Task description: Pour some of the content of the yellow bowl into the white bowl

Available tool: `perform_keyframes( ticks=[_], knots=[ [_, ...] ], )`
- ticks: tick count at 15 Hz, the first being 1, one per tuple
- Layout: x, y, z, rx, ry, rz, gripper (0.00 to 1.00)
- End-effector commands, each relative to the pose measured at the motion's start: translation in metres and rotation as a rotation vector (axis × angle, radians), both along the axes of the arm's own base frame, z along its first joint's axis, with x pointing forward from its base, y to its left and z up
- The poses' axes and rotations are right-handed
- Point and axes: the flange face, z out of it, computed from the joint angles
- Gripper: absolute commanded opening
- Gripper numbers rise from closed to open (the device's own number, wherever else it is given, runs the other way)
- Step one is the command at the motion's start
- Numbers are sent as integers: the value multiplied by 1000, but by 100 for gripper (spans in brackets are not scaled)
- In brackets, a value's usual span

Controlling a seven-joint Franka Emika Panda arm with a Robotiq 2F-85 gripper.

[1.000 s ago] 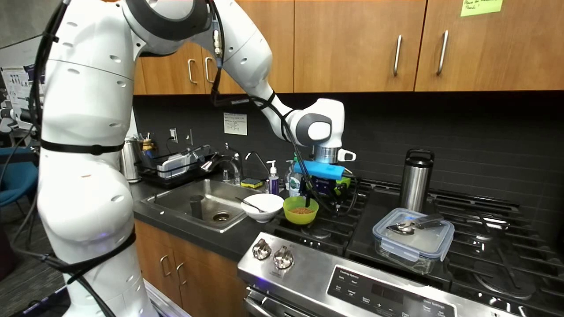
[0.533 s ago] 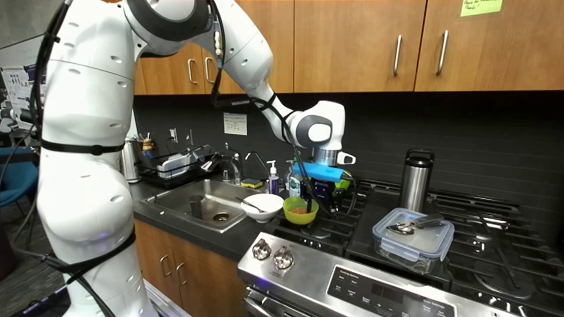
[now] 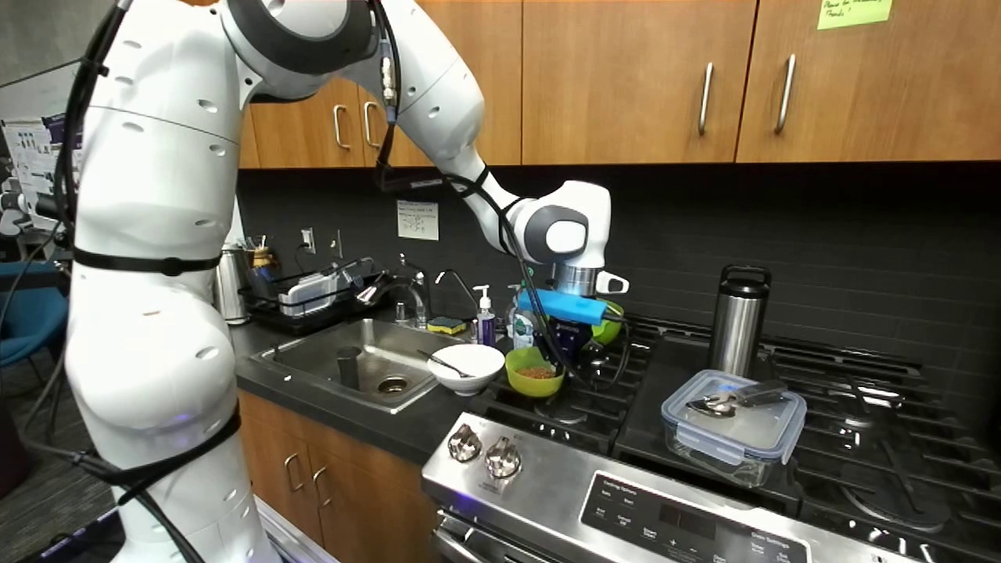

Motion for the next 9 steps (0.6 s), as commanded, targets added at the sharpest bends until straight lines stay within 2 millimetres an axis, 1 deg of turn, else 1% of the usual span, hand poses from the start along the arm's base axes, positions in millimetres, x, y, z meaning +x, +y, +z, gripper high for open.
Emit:
perform_keyframes(
  ticks=[1, 9],
  knots=[
    [0, 1, 4, -3, 4, -4, 2],
    [3, 10, 9, 1, 8, 15, 1]
  ],
)
